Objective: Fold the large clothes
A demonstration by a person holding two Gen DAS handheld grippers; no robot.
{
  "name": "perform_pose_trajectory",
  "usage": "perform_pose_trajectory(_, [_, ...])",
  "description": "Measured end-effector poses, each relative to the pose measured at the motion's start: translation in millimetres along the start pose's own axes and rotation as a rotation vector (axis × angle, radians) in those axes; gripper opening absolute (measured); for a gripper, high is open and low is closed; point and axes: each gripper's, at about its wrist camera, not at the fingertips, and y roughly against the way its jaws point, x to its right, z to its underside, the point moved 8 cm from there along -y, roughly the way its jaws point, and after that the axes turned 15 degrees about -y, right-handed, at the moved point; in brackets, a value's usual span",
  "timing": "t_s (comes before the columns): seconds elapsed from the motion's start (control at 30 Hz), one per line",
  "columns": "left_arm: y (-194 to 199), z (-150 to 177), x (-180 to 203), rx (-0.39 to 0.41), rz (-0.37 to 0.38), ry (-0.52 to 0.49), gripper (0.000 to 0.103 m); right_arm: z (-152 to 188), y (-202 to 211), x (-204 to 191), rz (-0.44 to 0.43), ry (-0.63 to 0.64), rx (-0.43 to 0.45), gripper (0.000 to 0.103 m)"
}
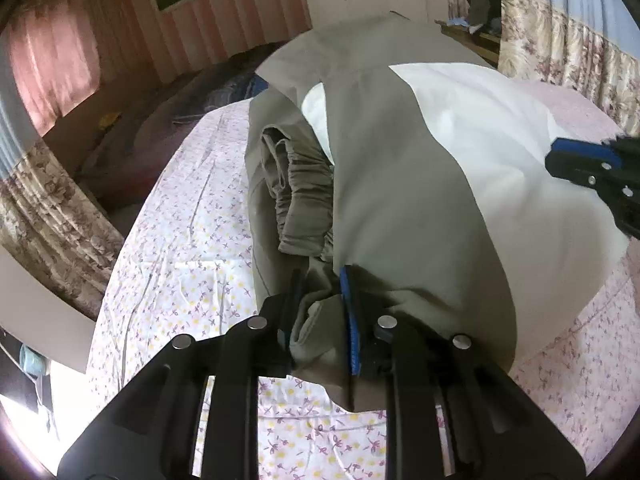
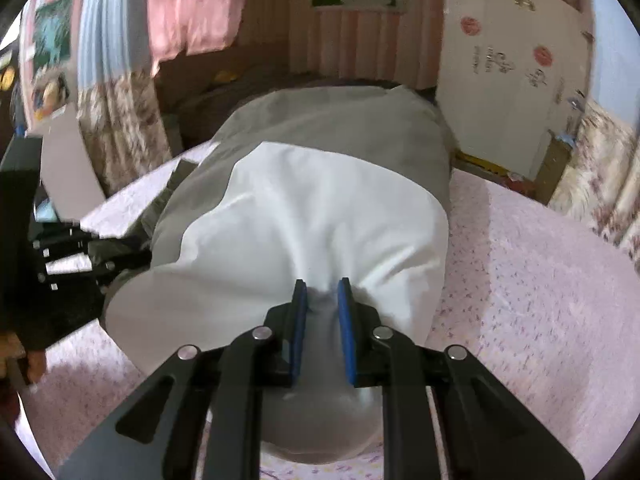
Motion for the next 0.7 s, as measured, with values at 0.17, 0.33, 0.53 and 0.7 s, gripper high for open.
perform_pose_trajectory(0.17, [20,-2,-5,0.023,-0.057,0.058,0.056,0,35,-3,-0.031,-0.084,0.085,0.077])
perform_pose_trajectory(0.33, [49,11,-25,0.086,-0.094,0.175,0.100,10,75,8,-0.024,-0.212,0.210,0.101])
perform_pose_trajectory(0.53, [39,21,-22,0.074,-0.035,0.268,0.100,28,56,34,0.019,-0.354,0.141,0.101])
perform_pose_trajectory(0.7, [27,12,-16,0.118,-0.016,0.298,0.100,29,34,35,-0.100,-0.415,0.081,0.101])
